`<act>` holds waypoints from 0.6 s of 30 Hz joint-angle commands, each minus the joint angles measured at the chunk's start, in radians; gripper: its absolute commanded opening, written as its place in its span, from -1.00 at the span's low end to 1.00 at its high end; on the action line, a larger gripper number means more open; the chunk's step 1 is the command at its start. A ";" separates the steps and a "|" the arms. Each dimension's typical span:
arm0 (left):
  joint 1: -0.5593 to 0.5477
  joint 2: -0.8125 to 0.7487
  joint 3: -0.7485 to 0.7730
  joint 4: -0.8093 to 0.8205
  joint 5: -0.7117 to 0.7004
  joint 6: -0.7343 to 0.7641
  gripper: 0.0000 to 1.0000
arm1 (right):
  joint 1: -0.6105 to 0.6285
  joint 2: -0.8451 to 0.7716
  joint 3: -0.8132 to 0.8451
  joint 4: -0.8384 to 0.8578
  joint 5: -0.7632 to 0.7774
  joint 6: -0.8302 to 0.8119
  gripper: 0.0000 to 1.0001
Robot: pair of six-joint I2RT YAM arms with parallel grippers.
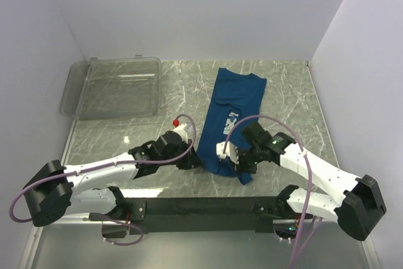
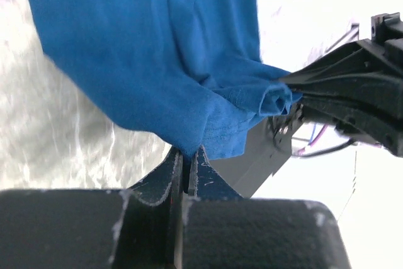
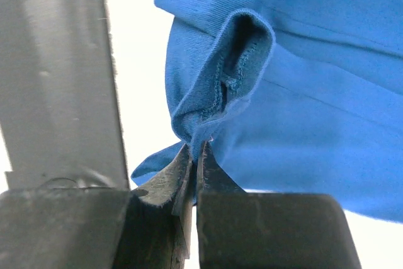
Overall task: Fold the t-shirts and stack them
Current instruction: Fold the tshirt
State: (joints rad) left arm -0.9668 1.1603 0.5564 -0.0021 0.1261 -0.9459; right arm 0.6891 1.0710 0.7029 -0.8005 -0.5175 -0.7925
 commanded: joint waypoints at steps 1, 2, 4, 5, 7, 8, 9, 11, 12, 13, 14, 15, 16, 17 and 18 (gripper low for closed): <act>0.045 0.042 0.094 -0.027 0.043 0.065 -0.99 | -0.101 0.003 0.079 -0.042 -0.018 -0.066 -1.00; 0.054 0.070 0.108 -0.030 0.046 0.071 -0.99 | -0.117 0.016 0.090 -0.046 -0.021 -0.074 -1.00; 0.083 0.102 0.152 -0.032 0.067 0.093 -0.99 | -0.152 0.065 0.130 -0.060 -0.027 -0.100 -1.00; 0.094 0.136 0.168 -0.032 0.075 0.099 -0.99 | -0.184 0.084 0.145 -0.066 -0.030 -0.106 -1.00; 0.131 0.177 0.224 -0.044 0.095 0.117 -0.99 | -0.224 0.136 0.191 -0.084 -0.042 -0.137 -1.00; 0.141 0.218 0.244 -0.047 0.099 0.124 -0.99 | -0.240 0.154 0.207 -0.086 -0.044 -0.148 -1.00; 0.151 0.242 0.281 -0.045 0.104 0.133 -0.99 | -0.269 0.174 0.225 -0.094 -0.044 -0.155 -1.00; 0.177 0.304 0.318 -0.042 0.116 0.148 -0.99 | -0.293 0.240 0.282 -0.120 -0.053 -0.192 -1.00; 0.195 0.327 0.353 -0.045 0.122 0.154 -0.99 | -0.315 0.262 0.300 -0.126 -0.053 -0.198 -1.00; 0.203 0.347 0.373 -0.048 0.125 0.163 -0.99 | -0.325 0.297 0.334 -0.129 -0.053 -0.211 -1.00; 0.211 0.386 0.391 -0.055 0.125 0.167 -0.99 | -0.338 0.313 0.351 -0.132 -0.056 -0.215 -1.00; 0.224 0.406 0.424 -0.055 0.130 0.170 -0.99 | -0.359 0.342 0.383 -0.134 -0.059 -0.218 -1.00; 0.232 0.424 0.439 -0.062 0.130 0.173 -0.99 | -0.368 0.359 0.401 -0.138 -0.059 -0.221 -1.00; 0.241 0.456 0.456 -0.064 0.129 0.176 -0.99 | -0.378 0.375 0.420 -0.144 -0.061 -0.226 -1.00; 0.255 0.472 0.486 -0.067 0.133 0.179 -0.99 | -0.385 0.404 0.437 -0.149 -0.065 -0.231 -1.00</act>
State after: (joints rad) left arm -0.7387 1.5940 0.9619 -0.0635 0.2306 -0.8059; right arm 0.3294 1.4395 1.0660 -0.9146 -0.5533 -0.9802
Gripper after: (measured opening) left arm 0.034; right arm 0.023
